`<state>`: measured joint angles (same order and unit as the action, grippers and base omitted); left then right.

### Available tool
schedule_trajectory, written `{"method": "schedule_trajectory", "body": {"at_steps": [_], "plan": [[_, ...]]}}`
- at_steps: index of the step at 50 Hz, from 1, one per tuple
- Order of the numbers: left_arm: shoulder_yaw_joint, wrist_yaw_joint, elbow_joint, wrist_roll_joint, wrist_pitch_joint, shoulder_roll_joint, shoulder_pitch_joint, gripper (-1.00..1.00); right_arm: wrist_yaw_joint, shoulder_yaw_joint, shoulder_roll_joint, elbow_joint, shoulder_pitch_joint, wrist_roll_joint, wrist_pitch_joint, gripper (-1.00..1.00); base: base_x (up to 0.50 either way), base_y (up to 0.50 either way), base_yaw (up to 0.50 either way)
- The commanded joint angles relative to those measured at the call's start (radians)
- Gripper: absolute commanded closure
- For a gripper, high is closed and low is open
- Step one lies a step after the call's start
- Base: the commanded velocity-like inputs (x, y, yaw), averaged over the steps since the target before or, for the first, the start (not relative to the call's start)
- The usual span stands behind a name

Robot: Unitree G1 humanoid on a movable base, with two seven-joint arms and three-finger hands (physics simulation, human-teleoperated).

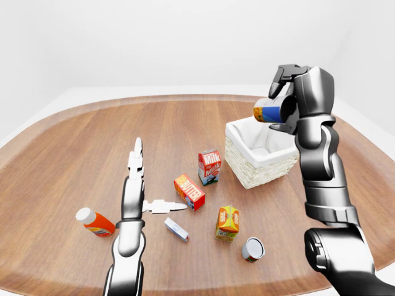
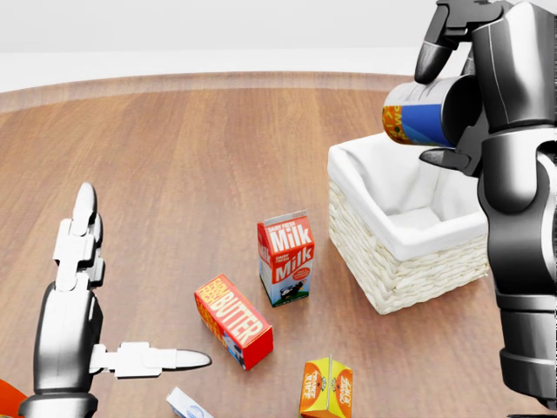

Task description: Pick up the alphabet soup and the tomato sauce, and put them in the basket.

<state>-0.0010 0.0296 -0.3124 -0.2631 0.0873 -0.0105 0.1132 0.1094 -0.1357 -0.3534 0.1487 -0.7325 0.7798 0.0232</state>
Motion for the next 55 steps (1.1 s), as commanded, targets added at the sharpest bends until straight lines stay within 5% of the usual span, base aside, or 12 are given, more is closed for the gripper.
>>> {"method": "schedule_trajectory", "body": {"at_steps": [1,33,55], "plan": [[0.004,0.000,0.002,-0.002,0.000,-0.003,-0.005,-1.00,0.130,0.030,-0.029,0.310,-0.151,0.038,0.063,1.00,0.00,0.00,0.00],[0.005,0.001,0.016,0.000,0.000,-0.005,-0.007,-1.00,0.372,0.119,-0.052,1.049,-0.497,0.143,0.064,1.00,0.00,0.00,0.00],[0.003,0.002,0.007,-0.002,0.000,-0.003,-0.008,-1.00,0.366,0.135,-0.031,1.158,-0.543,0.203,0.061,1.00,0.00,0.00,0.00]]}}
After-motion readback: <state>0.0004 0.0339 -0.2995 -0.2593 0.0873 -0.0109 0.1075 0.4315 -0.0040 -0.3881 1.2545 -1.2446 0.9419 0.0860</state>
